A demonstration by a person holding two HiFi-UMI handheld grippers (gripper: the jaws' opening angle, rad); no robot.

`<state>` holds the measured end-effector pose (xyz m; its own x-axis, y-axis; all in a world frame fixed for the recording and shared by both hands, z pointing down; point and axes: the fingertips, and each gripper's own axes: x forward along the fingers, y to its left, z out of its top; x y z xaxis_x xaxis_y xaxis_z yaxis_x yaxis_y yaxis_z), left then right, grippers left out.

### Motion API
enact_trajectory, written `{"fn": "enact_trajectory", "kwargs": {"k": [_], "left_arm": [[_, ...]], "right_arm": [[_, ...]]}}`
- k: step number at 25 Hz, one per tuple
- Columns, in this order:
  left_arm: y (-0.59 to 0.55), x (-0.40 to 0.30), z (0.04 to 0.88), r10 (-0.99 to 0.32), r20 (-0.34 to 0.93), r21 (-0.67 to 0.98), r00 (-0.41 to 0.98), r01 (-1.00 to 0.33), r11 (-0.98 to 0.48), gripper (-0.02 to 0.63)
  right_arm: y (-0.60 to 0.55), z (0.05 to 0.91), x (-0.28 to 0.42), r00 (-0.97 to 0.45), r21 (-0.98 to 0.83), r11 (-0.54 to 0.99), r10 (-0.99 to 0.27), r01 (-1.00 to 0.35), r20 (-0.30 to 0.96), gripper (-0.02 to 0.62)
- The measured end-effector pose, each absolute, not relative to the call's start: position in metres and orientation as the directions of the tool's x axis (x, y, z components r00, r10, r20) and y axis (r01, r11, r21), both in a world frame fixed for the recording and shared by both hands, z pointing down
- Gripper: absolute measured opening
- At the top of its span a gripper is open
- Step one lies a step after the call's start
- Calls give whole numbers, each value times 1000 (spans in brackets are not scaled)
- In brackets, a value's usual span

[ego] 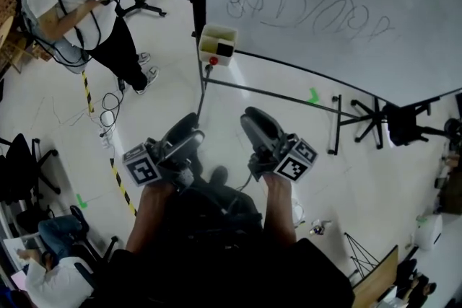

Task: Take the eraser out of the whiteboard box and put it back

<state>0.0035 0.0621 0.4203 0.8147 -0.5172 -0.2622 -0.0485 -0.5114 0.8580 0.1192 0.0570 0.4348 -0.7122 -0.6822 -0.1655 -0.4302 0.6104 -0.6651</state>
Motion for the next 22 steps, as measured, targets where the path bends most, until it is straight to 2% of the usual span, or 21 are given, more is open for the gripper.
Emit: {"fn": "enact_trajectory", "kwargs": {"k": [5, 22], "left_arm": [[25, 2, 426, -496, -300, 873, 815, 24, -488, 428], [-95, -44, 454, -427, -298, 898, 854, 100, -427, 428]], "right_arm": [[27, 437, 112, -716, -633, 598, -691, -491, -97, 152], [-86, 459, 61, -663, -550, 509, -740, -662, 114, 192]]}}
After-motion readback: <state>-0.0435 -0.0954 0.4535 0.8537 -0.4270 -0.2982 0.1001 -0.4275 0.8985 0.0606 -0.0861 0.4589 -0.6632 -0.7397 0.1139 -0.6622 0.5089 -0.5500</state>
